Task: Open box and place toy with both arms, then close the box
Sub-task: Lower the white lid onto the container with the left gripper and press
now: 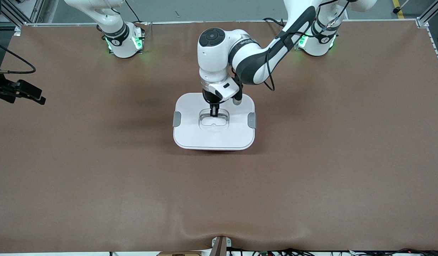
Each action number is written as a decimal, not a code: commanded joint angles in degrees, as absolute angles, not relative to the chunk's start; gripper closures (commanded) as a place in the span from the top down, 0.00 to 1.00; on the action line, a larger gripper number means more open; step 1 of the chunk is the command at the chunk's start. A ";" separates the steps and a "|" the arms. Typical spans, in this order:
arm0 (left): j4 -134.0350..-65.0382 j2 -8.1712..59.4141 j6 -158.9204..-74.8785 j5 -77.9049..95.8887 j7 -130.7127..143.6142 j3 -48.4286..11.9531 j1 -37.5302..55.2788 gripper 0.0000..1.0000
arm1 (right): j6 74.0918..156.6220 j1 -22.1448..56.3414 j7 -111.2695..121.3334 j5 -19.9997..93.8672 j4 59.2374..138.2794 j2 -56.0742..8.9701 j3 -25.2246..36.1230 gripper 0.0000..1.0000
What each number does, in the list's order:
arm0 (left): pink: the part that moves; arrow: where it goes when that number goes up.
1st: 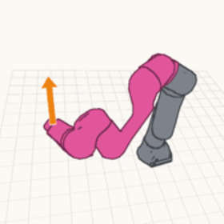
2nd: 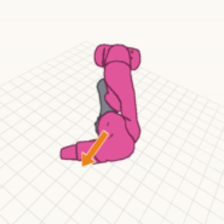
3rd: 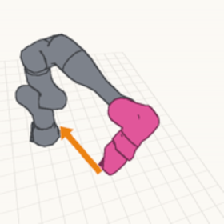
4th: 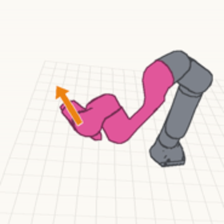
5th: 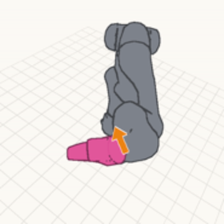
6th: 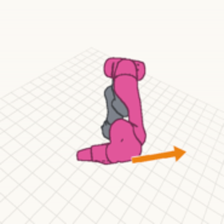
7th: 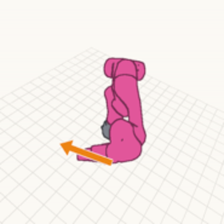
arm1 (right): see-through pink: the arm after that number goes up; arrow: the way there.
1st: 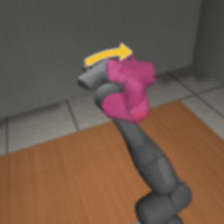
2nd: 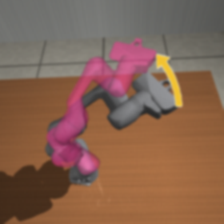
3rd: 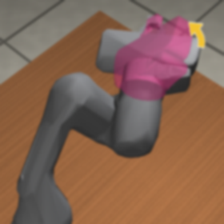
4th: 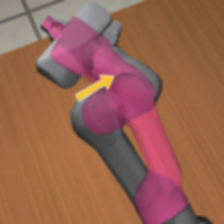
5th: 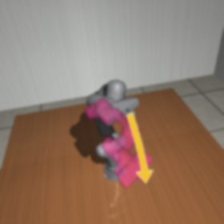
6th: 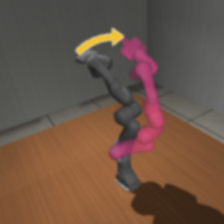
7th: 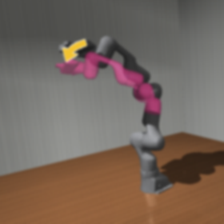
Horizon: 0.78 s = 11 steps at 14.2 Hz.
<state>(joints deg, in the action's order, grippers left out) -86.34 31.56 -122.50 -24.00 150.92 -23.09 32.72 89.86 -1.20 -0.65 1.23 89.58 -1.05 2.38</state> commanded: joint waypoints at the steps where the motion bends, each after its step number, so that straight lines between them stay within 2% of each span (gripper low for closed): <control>1: -86.04 31.73 -123.05 -25.58 151.88 -22.94 33.13 0.00 | 89.91 -0.70 -1.23 2.37 89.30 -0.70 2.81 1.00; 11: -87.19 31.82 -122.96 -25.49 151.96 -22.94 33.48 0.00 | 89.74 -1.14 -1.05 2.37 89.21 -0.79 2.99 1.00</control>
<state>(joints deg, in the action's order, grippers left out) -87.17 31.85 -122.50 -24.01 150.92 -23.07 32.82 90.01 -1.20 -0.65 1.28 89.28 -1.05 2.61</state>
